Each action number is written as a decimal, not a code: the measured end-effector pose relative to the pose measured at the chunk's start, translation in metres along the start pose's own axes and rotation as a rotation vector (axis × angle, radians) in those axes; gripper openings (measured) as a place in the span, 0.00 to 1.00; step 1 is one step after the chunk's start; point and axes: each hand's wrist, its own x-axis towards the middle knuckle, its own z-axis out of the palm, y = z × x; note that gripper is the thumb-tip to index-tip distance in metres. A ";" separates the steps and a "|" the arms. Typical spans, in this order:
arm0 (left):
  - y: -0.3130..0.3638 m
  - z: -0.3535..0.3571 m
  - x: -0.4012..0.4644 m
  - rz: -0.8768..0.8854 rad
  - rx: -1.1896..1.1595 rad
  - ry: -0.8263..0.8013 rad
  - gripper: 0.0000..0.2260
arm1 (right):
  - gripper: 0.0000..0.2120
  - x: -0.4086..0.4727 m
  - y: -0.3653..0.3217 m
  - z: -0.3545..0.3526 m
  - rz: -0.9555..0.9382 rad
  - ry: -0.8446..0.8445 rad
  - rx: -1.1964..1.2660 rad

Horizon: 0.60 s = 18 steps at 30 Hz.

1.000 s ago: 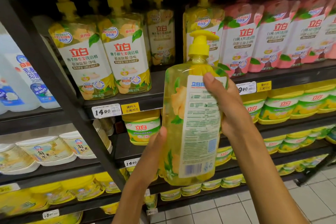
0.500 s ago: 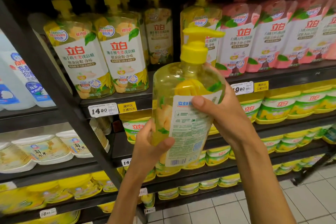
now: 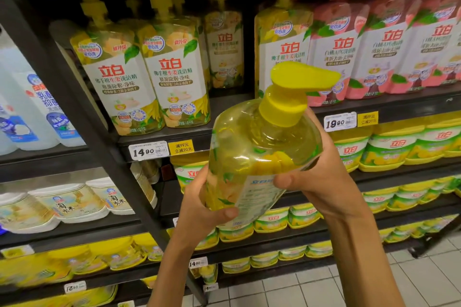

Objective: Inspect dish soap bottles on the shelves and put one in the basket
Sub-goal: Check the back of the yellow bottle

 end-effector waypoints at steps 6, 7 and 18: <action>-0.008 0.012 -0.006 -0.026 0.009 0.059 0.45 | 0.41 -0.001 -0.006 0.007 -0.069 -0.041 -0.031; -0.009 0.014 -0.009 -0.043 0.005 0.064 0.45 | 0.40 -0.001 -0.006 0.007 -0.069 -0.041 -0.035; -0.005 0.022 -0.020 -0.069 -0.084 0.139 0.39 | 0.37 0.006 0.000 -0.002 0.059 0.000 -0.092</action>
